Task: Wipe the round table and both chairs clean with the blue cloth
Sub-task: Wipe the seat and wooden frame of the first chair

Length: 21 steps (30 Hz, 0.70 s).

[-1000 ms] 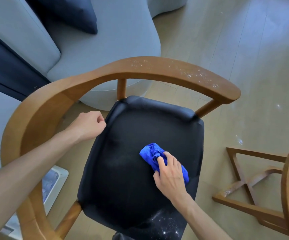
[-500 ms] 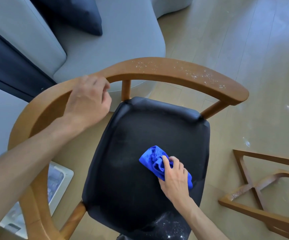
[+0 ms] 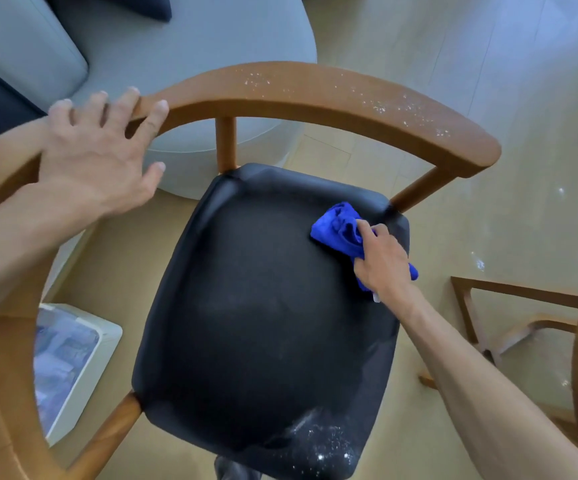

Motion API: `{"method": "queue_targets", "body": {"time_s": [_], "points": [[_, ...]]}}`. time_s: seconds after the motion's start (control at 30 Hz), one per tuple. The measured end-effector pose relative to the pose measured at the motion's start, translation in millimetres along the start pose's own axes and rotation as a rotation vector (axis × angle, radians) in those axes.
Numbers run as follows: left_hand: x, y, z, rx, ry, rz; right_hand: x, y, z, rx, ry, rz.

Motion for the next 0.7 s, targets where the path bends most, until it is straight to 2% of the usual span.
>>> {"method": "queue_targets", "body": {"time_s": [0.1, 0.27, 0.37, 0.4, 0.47, 0.57, 0.63, 0.7], "points": [[-2.6, -0.8, 2.2, 0.007, -0.011, 0.036, 46.4, -67.2, -26.3, -0.167, -0.058, -0.011], [-1.5, 0.3, 1.8, -0.005, 0.002, 0.033, 150.9, -212.3, -62.2, -0.668, -0.266, -0.264], [1.3, 1.2, -0.1, -0.007, 0.003, 0.056, 139.0, -207.2, -56.3, -0.841, -0.436, -0.185], [3.1, 3.0, 0.4, 0.0, 0.002, 0.067, 117.4, -185.8, -52.1, -0.832, -0.442, -0.116], [7.7, 7.3, -1.1, -0.002, -0.004, 0.095, 60.8, -120.7, -30.6, -0.683, -0.375, 0.046], [19.6, 13.6, -3.9, 0.028, -0.047, 0.146, -13.4, -26.6, 25.9, -0.254, -0.181, 0.209], [26.1, 18.0, -7.5, 0.049, -0.079, 0.169, -19.6, -1.1, 47.6, -0.091, -0.046, 0.24], [25.8, 19.4, -6.7, 0.066, -0.106, 0.158, -7.5, -11.2, 50.5, -0.03, 0.058, 0.259]]}}
Point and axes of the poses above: each hand's wrist, its own y-axis towards the middle knuckle, its own x-axis out of the palm, z = x × y, the point moved 9 cm from there along y, towards the middle knuckle, and after that the axes turned 14 degrees about -z, right-handed, at the moved point
